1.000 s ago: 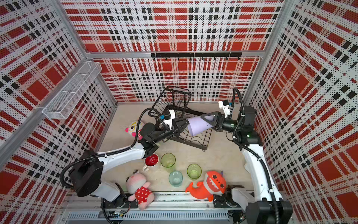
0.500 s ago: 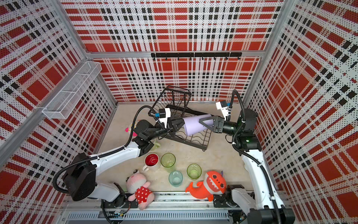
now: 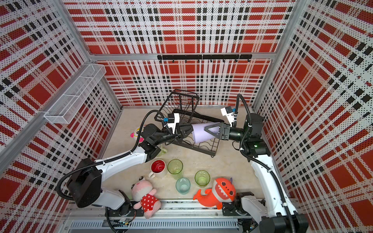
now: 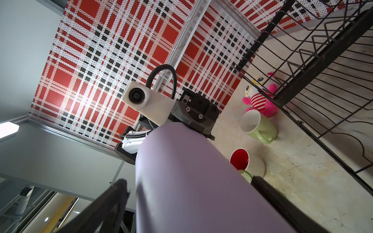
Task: Load cups into a dish rack
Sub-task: Pick up the cup from the center of the table.
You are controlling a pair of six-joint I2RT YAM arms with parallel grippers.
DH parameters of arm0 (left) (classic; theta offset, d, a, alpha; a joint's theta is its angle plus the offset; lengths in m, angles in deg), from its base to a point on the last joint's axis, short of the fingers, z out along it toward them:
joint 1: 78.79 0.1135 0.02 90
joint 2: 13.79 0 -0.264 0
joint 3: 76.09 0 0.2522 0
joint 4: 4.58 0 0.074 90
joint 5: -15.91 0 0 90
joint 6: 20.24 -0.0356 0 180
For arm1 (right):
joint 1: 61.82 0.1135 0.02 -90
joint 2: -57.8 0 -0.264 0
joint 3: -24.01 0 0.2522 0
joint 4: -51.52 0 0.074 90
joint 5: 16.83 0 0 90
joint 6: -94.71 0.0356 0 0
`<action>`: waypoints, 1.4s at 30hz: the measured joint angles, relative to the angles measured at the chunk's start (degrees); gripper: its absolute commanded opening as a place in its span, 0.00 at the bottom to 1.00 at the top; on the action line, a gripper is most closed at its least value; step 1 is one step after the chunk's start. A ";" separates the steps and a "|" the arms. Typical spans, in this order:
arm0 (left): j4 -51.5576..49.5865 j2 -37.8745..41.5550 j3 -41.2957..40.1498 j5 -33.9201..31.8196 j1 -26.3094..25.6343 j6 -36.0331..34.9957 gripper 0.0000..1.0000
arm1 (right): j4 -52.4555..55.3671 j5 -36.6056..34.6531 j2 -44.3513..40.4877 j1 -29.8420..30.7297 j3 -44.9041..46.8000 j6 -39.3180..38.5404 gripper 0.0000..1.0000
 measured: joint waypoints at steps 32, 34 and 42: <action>-10.27 5.11 -0.57 10.10 3.69 -3.63 0.00 | 23.69 -2.51 1.60 5.73 -5.03 -22.45 1.00; -10.14 5.79 -1.20 9.55 3.39 -3.58 0.00 | 23.02 -2.43 1.31 5.88 -5.03 -21.86 1.00; 2.54 6.67 -6.43 8.44 3.37 4.28 0.00 | 17.07 -2.19 -0.83 6.12 -5.03 -16.92 1.00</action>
